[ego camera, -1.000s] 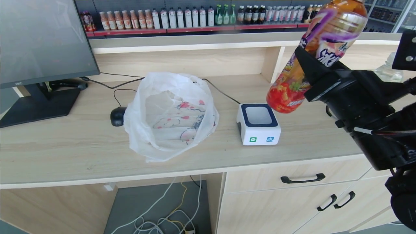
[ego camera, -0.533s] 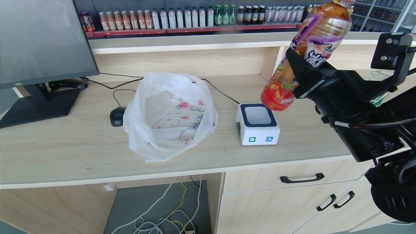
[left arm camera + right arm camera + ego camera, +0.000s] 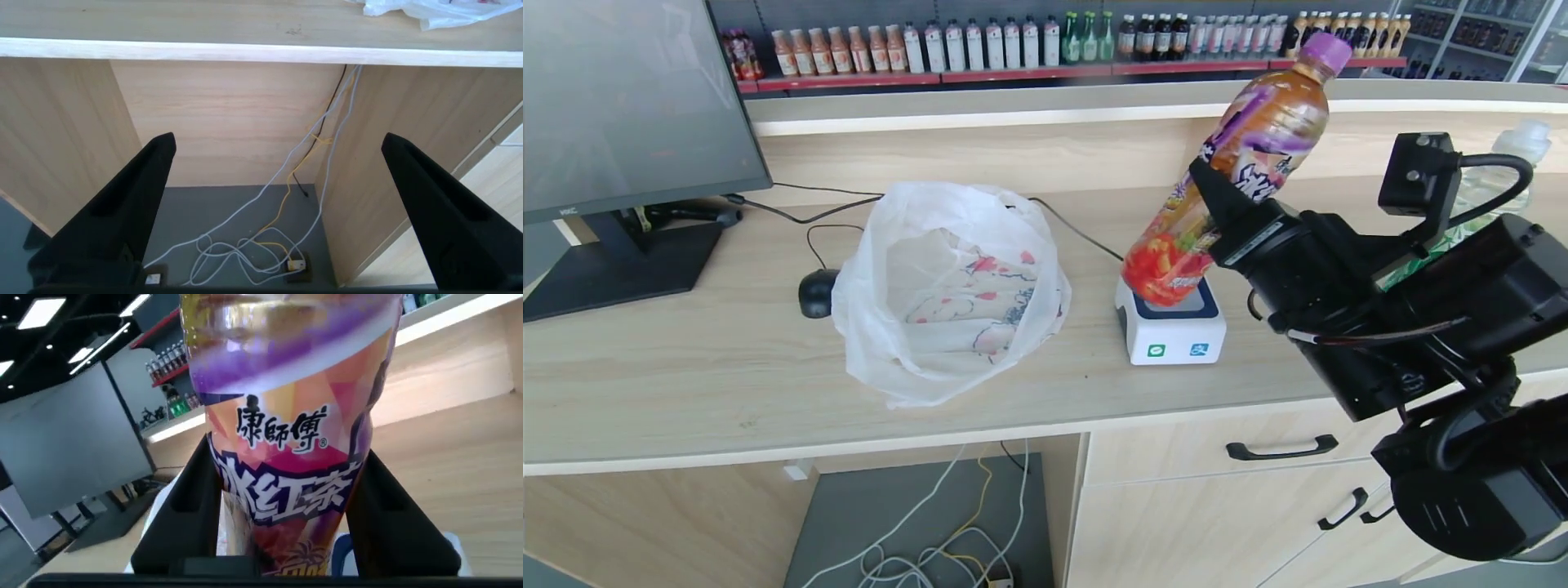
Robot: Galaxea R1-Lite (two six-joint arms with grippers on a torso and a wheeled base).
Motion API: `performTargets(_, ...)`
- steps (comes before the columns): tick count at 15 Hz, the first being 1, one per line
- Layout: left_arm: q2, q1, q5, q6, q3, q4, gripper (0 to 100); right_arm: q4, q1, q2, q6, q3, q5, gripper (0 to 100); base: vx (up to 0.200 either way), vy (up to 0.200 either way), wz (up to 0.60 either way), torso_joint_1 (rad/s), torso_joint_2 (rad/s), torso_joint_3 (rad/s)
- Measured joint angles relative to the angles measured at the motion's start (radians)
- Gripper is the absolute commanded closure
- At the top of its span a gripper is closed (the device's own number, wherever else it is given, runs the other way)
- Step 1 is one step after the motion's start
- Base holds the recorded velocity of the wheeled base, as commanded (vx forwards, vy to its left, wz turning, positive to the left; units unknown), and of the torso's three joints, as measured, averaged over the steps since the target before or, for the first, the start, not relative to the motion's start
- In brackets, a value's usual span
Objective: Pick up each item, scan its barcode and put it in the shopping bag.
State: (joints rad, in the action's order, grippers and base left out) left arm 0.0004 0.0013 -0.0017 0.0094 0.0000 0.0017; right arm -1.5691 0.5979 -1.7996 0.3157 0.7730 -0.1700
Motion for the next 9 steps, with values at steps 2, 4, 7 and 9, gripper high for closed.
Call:
performTargets(2, 0.0, 0.0, 0.0, 0.0, 0.0, 0.0, 0, 0.0, 0.002, -0.022, 0.129, -0.005, -0.007, 100, 0.0, 0.0, 0.0, 0.0, 0.0, 0.0)
performTargets(4, 0.0, 0.0, 0.0, 0.0, 0.0, 0.0, 0, 0.0, 0.006, -0.038, 0.287, -0.008, -0.03, 100, 0.0, 0.0, 0.0, 0.0, 0.0, 0.0)
performTargets(7, 0.0, 0.0, 0.0, 0.0, 0.0, 0.0, 0, -0.001, 0.01, -0.049, 0.447, -0.001, -0.04, 100, 0.0, 0.0, 0.0, 0.0, 0.0, 0.0)
performTargets(9, 0.0, 0.0, 0.0, 0.0, 0.0, 0.0, 0, -0.001, 0.008, -0.052, 0.577, 0.001, -0.055, 100, 0.0, 0.0, 0.0, 0.0, 0.0, 0.0)
